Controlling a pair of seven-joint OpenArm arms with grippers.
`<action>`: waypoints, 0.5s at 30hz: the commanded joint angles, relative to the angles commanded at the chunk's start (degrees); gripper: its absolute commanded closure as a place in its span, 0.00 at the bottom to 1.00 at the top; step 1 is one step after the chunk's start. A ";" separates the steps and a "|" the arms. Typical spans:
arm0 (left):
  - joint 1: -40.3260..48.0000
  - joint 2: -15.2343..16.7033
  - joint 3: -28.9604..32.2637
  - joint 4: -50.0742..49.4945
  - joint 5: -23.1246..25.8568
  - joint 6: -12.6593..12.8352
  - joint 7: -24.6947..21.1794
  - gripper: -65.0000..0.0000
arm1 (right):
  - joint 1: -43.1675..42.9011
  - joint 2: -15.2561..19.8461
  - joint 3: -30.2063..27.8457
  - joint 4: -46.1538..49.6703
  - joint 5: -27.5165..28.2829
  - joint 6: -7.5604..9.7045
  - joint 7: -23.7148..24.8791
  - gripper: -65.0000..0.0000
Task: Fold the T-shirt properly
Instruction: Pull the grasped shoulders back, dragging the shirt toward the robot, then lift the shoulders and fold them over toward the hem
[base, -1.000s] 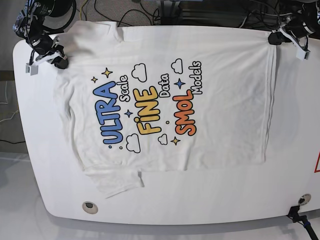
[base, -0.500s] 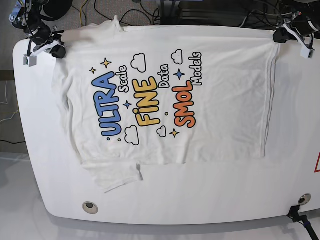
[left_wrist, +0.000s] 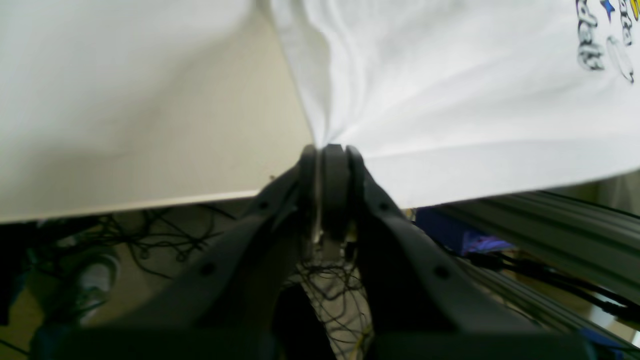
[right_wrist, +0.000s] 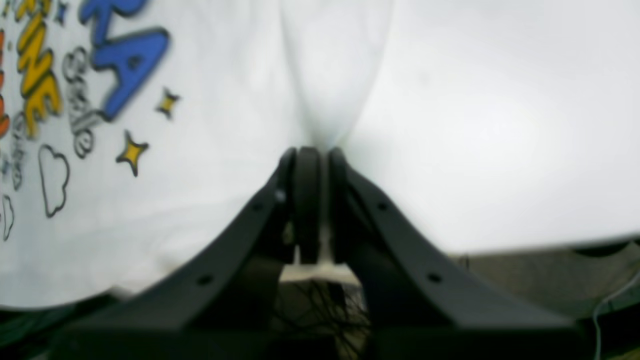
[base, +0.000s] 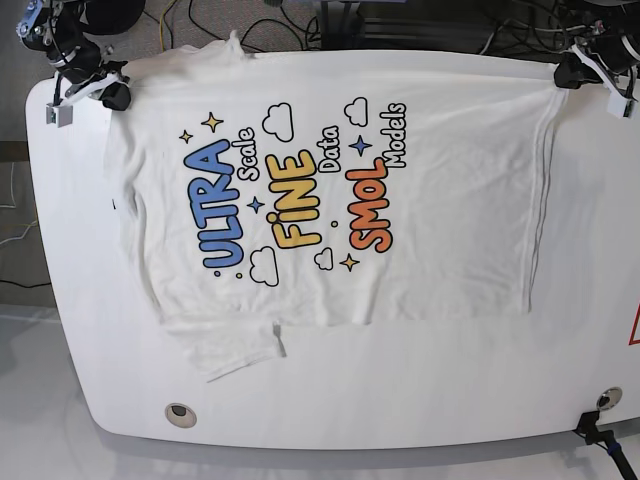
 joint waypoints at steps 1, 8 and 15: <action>0.14 0.08 -0.56 0.23 0.30 0.09 -0.02 1.00 | -0.63 0.22 0.03 0.63 -0.08 -0.03 0.08 1.00; -1.64 0.37 -2.17 0.19 1.69 -0.17 -0.26 1.00 | -4.18 0.19 0.12 6.27 -0.45 0.51 0.05 1.00; -6.69 0.93 -1.41 0.84 6.77 -0.71 -1.84 1.00 | -0.19 -0.08 -4.93 7.86 -8.11 0.58 0.94 1.00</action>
